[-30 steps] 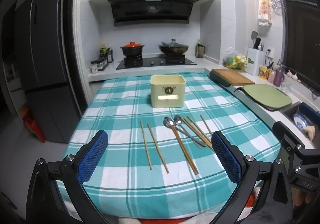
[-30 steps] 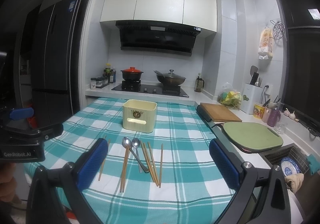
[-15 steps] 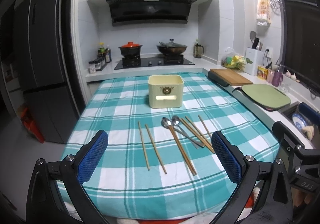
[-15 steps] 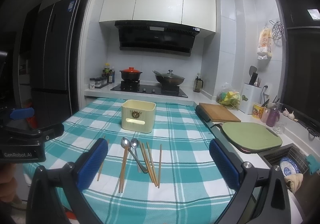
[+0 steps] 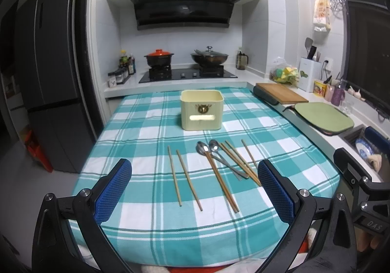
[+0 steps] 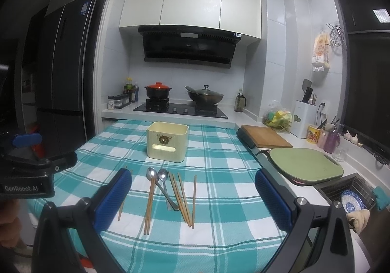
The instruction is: Organize utensils
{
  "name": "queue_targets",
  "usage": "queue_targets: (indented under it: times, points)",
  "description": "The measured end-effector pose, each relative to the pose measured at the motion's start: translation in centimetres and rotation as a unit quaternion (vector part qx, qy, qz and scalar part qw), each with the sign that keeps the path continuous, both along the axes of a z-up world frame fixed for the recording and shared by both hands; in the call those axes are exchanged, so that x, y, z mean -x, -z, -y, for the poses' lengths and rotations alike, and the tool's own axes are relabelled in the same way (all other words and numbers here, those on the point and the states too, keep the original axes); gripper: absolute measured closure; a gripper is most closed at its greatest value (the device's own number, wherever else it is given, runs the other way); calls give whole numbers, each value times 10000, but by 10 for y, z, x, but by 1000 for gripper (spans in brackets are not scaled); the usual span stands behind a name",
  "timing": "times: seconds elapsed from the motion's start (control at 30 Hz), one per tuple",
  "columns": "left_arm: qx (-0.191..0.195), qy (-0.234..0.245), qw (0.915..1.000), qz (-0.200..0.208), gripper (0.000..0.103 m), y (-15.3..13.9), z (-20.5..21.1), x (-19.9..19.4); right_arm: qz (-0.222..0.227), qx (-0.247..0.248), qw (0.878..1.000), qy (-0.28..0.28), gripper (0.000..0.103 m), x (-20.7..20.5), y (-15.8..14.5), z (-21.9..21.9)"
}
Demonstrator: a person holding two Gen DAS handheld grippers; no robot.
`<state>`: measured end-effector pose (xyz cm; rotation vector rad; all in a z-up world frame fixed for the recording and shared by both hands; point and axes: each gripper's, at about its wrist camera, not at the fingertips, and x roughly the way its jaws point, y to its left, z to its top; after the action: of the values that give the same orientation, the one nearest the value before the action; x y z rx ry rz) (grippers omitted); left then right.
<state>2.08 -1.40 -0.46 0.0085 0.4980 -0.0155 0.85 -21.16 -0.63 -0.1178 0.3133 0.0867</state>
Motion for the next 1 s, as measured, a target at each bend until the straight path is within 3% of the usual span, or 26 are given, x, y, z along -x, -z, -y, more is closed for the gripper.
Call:
queue_targets:
  times: [0.37,0.6,1.0]
  points:
    - [162,113,9996,-218,0,11,-8,-7,-122,-14,9999,-11,0,-9,3,-1]
    - [288,-121,9990,-312,0,14,-26,-22,-184,41,9998,-29,0,-15,5,-2]
    - [423,-545,9949,-736,0,53,-61,-75,-445,-29,9983,387,0,-59,23,30]
